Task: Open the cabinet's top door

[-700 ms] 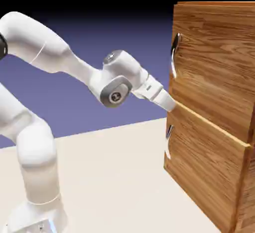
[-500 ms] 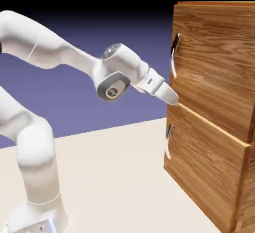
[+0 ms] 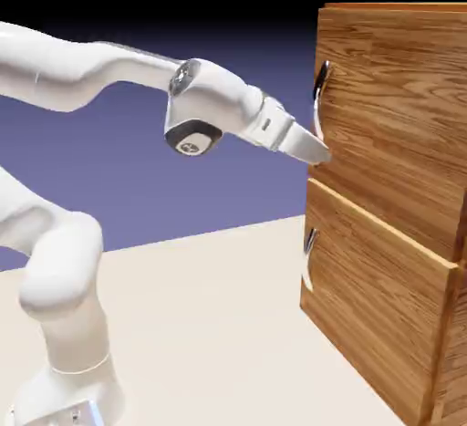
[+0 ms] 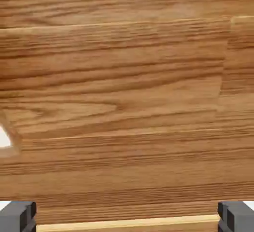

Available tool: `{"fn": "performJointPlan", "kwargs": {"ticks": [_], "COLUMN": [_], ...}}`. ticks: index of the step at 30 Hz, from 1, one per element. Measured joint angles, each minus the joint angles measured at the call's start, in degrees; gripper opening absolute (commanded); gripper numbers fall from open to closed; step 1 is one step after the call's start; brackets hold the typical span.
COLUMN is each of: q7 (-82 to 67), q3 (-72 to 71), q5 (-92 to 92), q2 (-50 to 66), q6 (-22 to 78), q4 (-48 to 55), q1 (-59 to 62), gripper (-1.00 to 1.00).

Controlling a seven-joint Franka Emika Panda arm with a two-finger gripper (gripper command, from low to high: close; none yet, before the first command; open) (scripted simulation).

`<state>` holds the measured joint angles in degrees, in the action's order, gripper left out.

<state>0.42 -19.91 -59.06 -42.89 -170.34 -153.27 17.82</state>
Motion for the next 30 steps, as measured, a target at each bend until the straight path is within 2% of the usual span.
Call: {"fn": "performJointPlan", "kwargs": {"ticks": [30], "q7": [-53.2], "q3": [-25.2], "q5": [-74.8], "q2": [-13.0], "q6": [4.6], "q4": [9.8], "q1": [23.4], "gripper": [0.00]}}
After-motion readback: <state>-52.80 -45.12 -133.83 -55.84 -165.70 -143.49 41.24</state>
